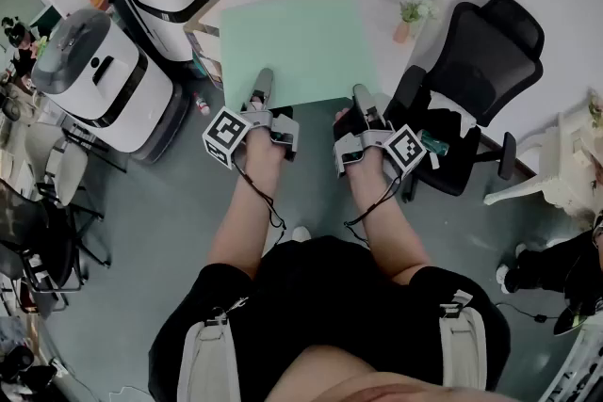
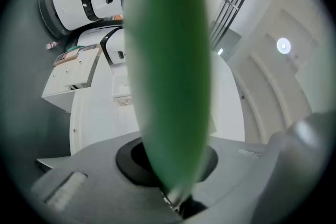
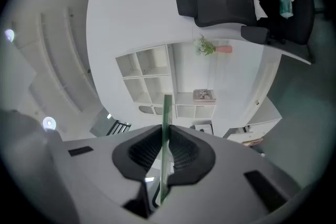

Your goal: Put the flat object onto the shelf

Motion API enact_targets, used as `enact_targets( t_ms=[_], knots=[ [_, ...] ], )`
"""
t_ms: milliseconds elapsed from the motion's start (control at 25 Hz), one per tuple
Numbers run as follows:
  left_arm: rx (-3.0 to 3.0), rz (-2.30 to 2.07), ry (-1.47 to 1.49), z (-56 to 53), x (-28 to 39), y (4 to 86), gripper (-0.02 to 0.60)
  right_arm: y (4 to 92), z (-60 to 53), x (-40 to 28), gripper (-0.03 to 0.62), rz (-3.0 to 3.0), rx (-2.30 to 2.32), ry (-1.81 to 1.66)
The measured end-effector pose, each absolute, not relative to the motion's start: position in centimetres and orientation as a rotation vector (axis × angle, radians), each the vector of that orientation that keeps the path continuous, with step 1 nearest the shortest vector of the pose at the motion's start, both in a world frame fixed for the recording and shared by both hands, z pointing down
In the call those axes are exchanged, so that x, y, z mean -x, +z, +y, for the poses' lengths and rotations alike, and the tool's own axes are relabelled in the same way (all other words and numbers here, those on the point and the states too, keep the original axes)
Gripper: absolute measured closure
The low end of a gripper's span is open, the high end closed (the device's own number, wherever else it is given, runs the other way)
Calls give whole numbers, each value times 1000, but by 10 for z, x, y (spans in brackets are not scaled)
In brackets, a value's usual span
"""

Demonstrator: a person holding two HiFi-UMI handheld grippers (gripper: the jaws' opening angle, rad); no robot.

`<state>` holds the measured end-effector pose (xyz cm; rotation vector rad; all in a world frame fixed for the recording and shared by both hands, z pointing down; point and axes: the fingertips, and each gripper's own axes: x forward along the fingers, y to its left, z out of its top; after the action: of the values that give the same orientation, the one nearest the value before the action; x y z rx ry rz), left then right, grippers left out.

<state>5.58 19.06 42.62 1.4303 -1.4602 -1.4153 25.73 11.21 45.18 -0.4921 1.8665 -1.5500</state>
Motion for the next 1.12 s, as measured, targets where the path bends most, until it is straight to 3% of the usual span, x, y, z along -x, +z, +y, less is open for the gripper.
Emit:
enact_targets(
  t_ms=[680,1120],
  knots=[
    [-1337,-1449,-1379,230,-92,453,557,469,128,-282,537,1795,583,-1607],
    [-1328,-1436,-1367,214,-61,461,557,475,110,-249,536,1805,611,-1619]
  ],
)
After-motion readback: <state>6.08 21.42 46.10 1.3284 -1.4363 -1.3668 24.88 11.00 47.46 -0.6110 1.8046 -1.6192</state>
